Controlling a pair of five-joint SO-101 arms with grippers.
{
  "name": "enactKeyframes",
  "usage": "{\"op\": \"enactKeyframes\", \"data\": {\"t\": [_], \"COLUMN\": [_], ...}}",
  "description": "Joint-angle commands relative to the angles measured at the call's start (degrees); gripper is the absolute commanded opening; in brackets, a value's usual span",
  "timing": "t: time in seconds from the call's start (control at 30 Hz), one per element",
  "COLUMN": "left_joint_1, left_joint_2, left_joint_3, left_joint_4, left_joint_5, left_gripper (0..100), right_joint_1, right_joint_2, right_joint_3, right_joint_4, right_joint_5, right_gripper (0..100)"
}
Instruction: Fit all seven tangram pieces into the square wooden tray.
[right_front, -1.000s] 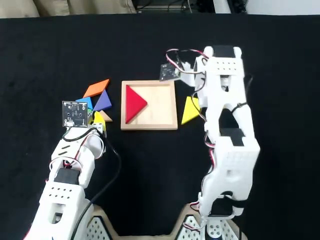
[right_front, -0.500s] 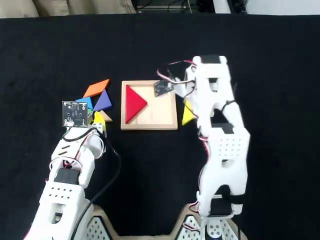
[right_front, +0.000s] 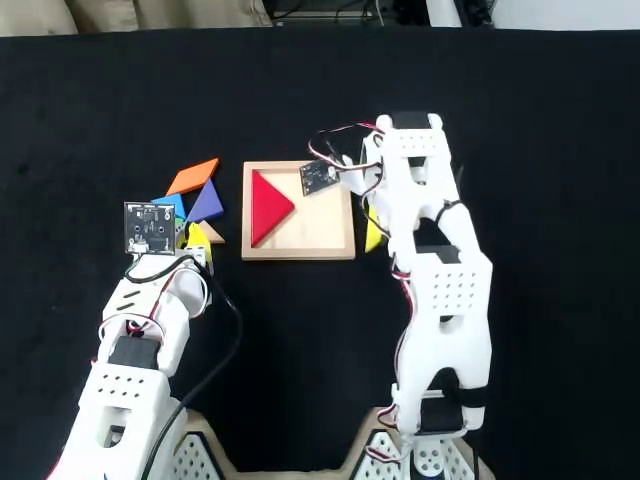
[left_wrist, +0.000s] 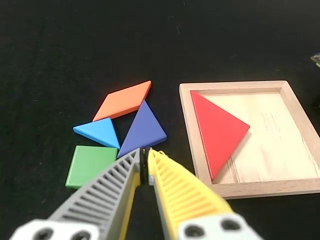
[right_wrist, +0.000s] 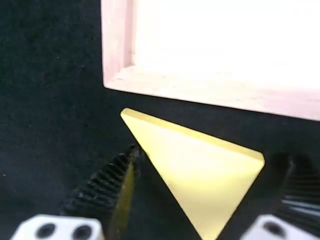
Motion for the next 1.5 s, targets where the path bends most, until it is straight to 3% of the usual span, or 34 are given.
{"op": "enactKeyframes", "data": {"t": [0.0,0.33,0.67,0.87,1.1,1.33,1.47], "left_joint_1": [0.84,0.84,0.84,0.84,3.91,3.82,3.47], "left_joint_2": [-0.44,-0.44,-0.44,-0.44,-0.35,-0.79,-0.79], "left_joint_3": [-0.66,-0.66,-0.66,-0.66,-0.48,0.13,0.31], "left_joint_4": [-1.23,-1.23,-1.23,-1.23,-1.23,-1.23,-1.23], "left_joint_5": [0.09,0.09,0.09,0.09,-3.96,-3.87,-3.96], "left_gripper": [4,4,4,4,4,4,4], "right_joint_1": [-0.09,1.67,2.64,3.52,3.96,-0.88,0.79], "right_joint_2": [0.84,1.01,1.10,0.92,0.84,0.84,0.75], "right_joint_3": [-1.80,-1.89,-4.53,-6.37,-21.32,-28.88,-33.01], "right_joint_4": [-2.73,-6.68,-6.51,-5.80,10.99,10.90,10.90], "right_joint_5": [0.70,0.35,-3.34,-3.43,-3.60,-18.64,-20.22], "right_gripper": [39.1,17.2,23.9,14.6,13.9,13.9,14.2]}}
